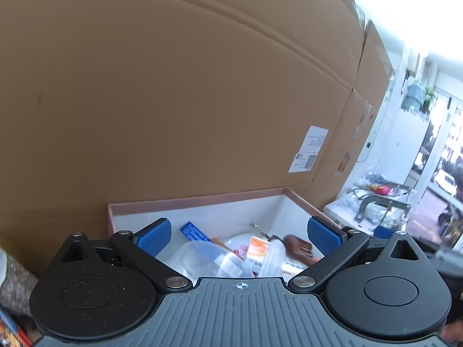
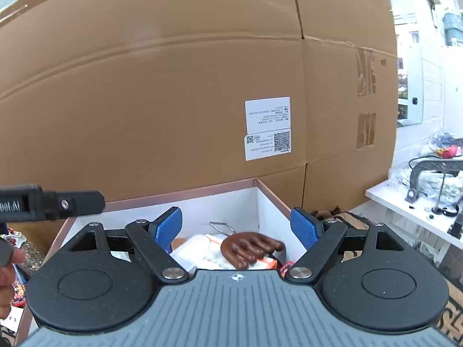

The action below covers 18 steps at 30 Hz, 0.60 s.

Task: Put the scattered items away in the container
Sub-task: 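Open both grippers to release the tube and massager into the shoe box, then move both open grippers back toward the remaining items by the insoles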

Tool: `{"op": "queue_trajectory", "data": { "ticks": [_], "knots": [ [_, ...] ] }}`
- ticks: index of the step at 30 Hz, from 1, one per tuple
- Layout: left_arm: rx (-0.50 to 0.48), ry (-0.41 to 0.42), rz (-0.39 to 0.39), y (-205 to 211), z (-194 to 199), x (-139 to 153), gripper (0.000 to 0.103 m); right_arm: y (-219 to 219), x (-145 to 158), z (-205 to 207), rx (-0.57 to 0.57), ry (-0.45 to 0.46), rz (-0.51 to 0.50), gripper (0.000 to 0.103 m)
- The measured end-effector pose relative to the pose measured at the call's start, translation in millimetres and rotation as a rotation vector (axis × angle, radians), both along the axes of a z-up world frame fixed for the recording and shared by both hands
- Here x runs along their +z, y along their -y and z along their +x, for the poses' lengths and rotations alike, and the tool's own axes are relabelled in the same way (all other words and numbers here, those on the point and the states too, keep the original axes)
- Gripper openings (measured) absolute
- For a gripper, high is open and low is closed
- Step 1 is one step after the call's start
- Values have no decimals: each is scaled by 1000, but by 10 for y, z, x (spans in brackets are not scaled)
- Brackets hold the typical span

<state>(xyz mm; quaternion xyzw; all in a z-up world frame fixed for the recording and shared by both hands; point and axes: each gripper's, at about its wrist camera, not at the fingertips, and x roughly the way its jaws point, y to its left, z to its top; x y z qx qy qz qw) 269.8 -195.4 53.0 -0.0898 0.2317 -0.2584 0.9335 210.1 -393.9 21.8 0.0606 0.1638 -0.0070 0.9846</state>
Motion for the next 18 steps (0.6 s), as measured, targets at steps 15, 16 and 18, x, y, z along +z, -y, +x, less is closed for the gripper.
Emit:
{"op": "queue_trajectory", "data": {
  "ticks": [15, 16, 18],
  "knots": [
    [-16, -73, -75, -344, -525, -124, 103, -608, 116, -493, 87, 55, -178, 102],
    [-7, -70, -80, -390, -568, -128, 103, -642, 129, -534, 88, 66, -184, 102],
    [4, -65, -88, -511, -667, -129, 103, -710, 154, -618, 92, 87, -196, 102]
  ]
}}
